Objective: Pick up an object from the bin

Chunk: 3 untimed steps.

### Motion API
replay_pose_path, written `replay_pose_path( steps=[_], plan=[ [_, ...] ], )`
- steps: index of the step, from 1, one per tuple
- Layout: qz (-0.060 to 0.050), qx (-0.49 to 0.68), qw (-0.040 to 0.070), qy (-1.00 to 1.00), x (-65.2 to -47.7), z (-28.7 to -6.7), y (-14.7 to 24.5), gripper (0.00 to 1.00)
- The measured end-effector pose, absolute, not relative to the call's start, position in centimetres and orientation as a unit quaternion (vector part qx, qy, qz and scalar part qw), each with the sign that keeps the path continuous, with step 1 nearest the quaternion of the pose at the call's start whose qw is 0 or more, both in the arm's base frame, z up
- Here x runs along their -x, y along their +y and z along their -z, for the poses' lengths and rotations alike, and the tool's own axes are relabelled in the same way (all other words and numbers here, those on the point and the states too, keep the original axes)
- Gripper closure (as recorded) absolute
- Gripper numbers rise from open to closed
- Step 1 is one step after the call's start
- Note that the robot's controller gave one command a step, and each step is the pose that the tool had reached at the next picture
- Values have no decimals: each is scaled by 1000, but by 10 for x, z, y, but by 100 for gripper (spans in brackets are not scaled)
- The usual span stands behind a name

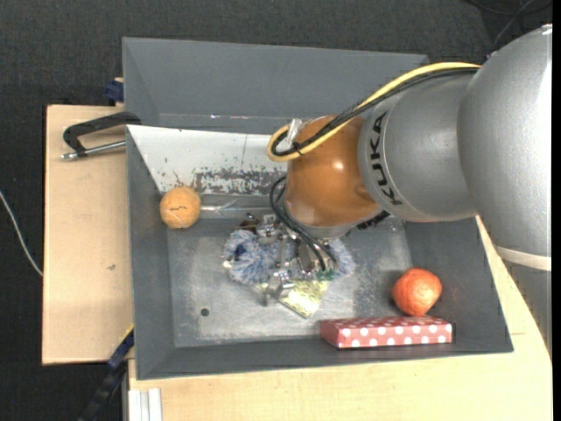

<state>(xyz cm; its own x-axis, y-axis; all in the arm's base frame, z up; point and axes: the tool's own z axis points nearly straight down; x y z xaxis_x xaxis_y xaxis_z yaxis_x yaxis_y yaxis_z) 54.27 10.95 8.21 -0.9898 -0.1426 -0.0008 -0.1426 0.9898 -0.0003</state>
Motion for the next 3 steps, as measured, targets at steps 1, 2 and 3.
replay_pose_path(
  steps=[1, 2, 3],
  plan=[
    [0, 86, 2, 996, -544, -78, 112, 0],
    [-1, 63, 1, 998, -548, -107, 110, 0],
    [-2, 53, -2, 999, -580, -79, 101, 100]
  ],
)
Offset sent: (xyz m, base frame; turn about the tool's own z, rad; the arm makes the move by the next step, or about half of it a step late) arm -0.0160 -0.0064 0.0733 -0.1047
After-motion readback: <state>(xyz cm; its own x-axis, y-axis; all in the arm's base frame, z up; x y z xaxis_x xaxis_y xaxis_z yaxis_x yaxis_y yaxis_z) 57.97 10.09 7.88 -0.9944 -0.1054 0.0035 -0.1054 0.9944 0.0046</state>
